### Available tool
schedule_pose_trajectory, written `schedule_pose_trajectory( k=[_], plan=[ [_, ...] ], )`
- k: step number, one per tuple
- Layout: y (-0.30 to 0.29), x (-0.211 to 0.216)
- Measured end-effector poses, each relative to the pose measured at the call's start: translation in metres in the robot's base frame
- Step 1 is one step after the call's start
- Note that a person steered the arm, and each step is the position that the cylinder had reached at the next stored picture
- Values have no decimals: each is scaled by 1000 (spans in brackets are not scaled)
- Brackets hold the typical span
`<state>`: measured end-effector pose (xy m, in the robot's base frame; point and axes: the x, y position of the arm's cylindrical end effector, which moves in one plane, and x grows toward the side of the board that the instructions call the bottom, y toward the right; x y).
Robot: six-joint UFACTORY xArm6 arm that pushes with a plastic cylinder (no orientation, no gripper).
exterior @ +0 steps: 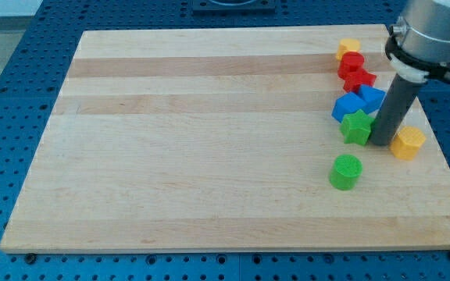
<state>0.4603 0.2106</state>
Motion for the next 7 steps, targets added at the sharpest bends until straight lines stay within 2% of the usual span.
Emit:
schedule_pose_trajectory(
  k=[2,5,6,7],
  plan=[
    [0,-26],
    [0,86],
    [12,102],
    [64,70]
  ],
)
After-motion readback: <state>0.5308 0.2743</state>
